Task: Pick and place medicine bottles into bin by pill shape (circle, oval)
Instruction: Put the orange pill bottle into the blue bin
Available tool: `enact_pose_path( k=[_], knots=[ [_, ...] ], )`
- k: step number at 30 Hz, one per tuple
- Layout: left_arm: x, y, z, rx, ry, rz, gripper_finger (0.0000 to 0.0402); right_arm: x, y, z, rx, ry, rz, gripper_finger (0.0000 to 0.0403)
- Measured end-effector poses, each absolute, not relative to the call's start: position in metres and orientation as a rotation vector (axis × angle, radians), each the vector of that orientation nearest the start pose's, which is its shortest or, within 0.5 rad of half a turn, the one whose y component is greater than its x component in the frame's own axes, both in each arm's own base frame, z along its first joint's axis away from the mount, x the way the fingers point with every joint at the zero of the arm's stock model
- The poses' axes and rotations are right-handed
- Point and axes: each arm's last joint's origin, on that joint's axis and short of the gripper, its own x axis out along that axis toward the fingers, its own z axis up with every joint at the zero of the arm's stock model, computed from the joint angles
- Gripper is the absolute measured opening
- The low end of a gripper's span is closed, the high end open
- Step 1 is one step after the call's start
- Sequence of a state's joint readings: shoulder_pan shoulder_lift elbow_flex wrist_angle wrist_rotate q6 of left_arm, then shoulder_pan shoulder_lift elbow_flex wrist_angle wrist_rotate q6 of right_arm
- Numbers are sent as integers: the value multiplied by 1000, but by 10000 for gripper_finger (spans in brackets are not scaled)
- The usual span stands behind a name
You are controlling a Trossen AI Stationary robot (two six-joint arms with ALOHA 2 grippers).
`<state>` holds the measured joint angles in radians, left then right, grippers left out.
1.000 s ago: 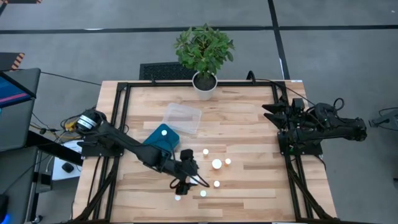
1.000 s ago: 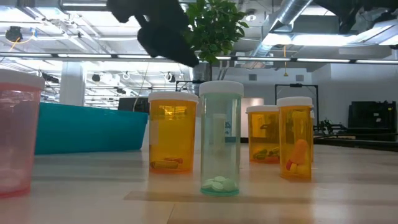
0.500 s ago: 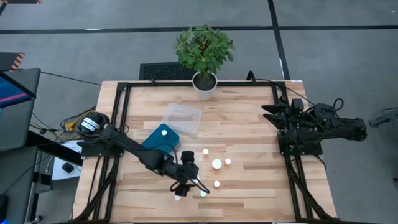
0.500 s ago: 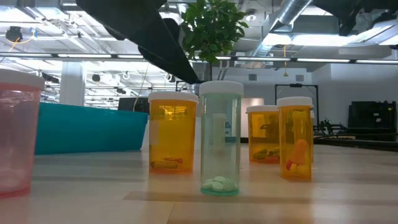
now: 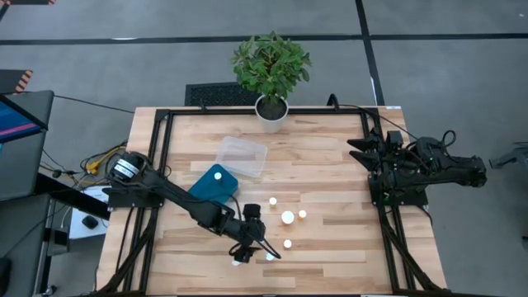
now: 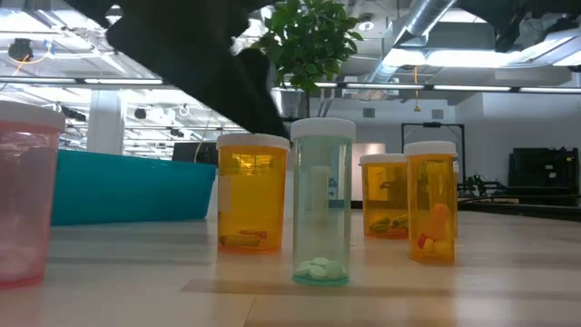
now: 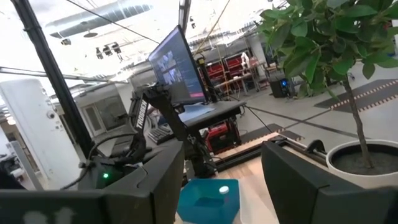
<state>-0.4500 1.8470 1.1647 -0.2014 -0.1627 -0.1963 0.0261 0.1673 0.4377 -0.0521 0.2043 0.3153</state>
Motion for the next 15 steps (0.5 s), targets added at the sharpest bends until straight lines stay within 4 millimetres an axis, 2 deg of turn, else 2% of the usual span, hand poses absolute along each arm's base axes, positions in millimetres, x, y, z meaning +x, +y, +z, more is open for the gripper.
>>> enact_pose_path(
  k=[3,10,15],
  knots=[
    [345,-162,169,84,892,-188,336,74,-4,292,338,-244,-142,224],
    [345,-162,170,90,891,-180,335,74,-4,292,338,-244,-142,224],
    [344,-161,169,92,910,-187,299,74,-4,291,338,-243,-142,224]
  ],
)
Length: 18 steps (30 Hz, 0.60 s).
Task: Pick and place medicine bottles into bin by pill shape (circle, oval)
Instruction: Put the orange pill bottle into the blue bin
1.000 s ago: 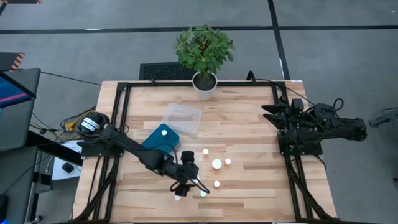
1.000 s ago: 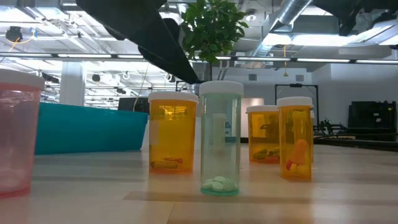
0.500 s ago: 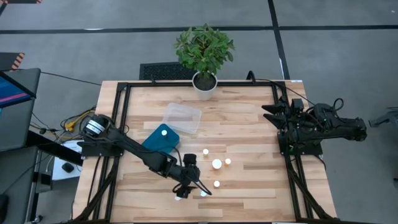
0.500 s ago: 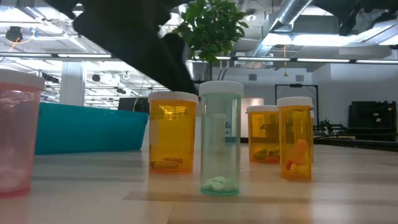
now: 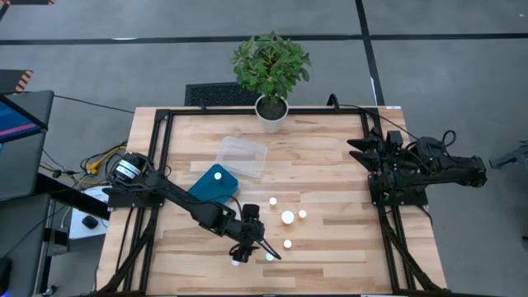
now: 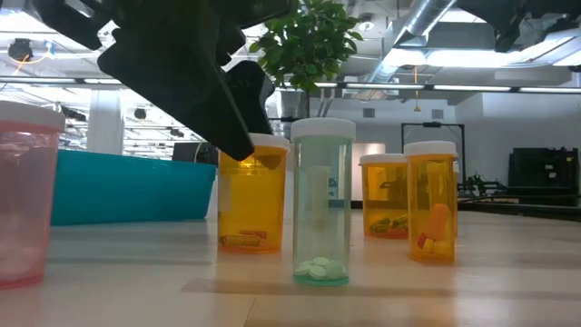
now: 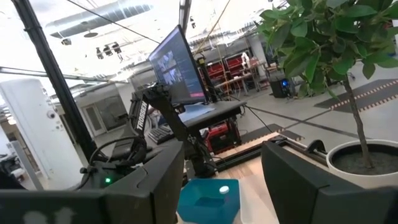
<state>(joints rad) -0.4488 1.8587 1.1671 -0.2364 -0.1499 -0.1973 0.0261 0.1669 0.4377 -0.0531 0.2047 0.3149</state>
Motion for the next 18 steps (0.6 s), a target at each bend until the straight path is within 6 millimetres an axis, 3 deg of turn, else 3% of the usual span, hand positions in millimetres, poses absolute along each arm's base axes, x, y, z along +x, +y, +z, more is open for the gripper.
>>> enact_pose_path(
  k=[9,18],
  knots=[
    [344,-160,168,96,921,-180,204,74,-4,292,338,-243,-142,224],
    [344,-159,170,2,908,-101,206,74,-4,292,338,-243,-143,224]
  ],
)
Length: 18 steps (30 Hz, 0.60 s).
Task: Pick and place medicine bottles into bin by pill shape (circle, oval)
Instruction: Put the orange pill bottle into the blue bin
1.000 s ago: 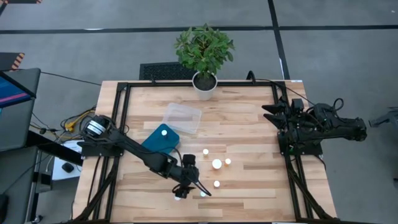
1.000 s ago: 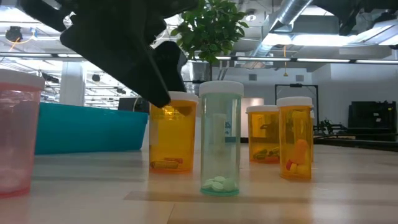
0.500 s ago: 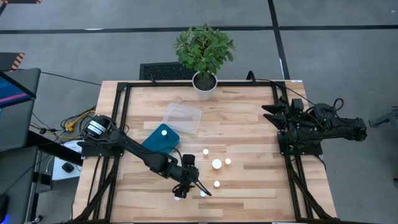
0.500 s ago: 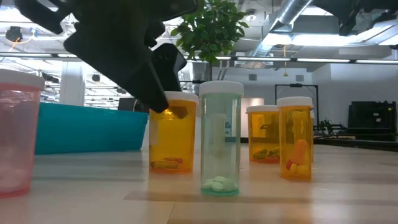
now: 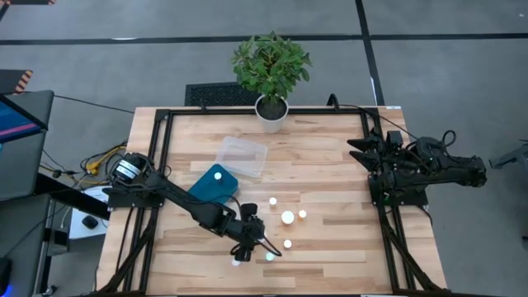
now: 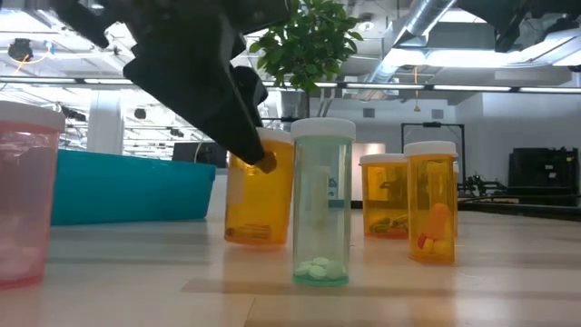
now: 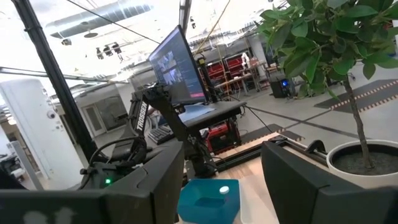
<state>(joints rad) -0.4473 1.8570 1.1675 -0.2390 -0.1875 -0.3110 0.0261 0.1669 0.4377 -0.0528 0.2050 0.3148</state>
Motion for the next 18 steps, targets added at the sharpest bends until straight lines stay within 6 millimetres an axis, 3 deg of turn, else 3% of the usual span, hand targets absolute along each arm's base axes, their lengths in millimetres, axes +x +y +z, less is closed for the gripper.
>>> enact_pose_path(
  k=[4,9,13,18],
  knots=[
    [341,-152,185,-100,874,4,202,74,-4,291,338,-243,-143,224],
    [325,-135,226,-194,804,147,202,74,-4,291,337,-243,-143,224],
    [296,-118,263,-249,775,267,212,74,-4,291,337,-243,-143,224],
    [250,-97,291,-278,802,461,215,74,-4,291,337,-242,-143,224]
  ],
)
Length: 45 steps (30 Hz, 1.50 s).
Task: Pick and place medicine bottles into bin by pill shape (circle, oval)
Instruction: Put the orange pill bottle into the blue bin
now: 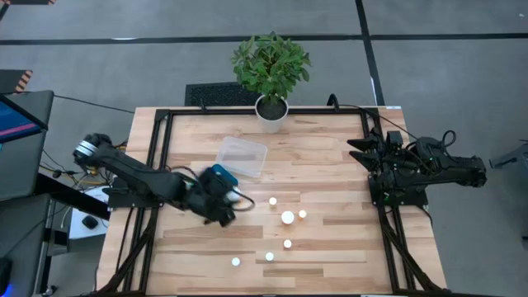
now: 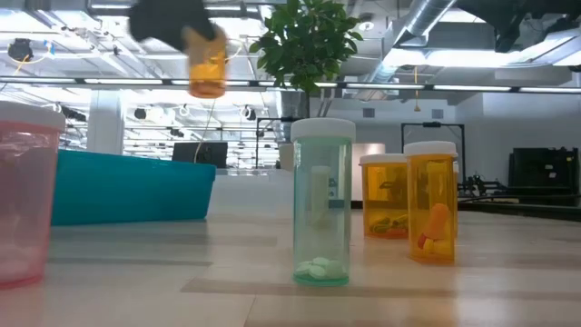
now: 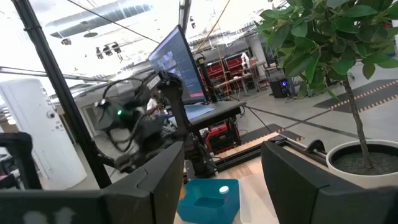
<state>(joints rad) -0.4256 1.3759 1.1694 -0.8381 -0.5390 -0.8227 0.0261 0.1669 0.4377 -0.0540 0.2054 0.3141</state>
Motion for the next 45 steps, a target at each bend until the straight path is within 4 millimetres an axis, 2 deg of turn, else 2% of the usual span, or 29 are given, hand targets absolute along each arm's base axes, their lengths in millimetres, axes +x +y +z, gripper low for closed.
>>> enact_pose_path(
  k=[3,5,12,17,30,45],
  knots=[
    [229,-89,297,-275,809,565,216,74,-4,291,337,-242,-143,224],
    [217,-86,294,-262,812,621,216,74,-4,291,337,-243,-144,224],
    [198,-88,253,-293,853,718,217,74,-4,291,337,-242,-144,224],
    [188,-88,229,-302,816,795,217,74,-4,291,337,-243,-147,224],
    [180,-82,187,-329,772,821,217,74,-4,291,338,-243,-149,224],
    [181,-75,170,-284,820,825,217,74,-4,291,338,-243,-149,224]
  ],
)
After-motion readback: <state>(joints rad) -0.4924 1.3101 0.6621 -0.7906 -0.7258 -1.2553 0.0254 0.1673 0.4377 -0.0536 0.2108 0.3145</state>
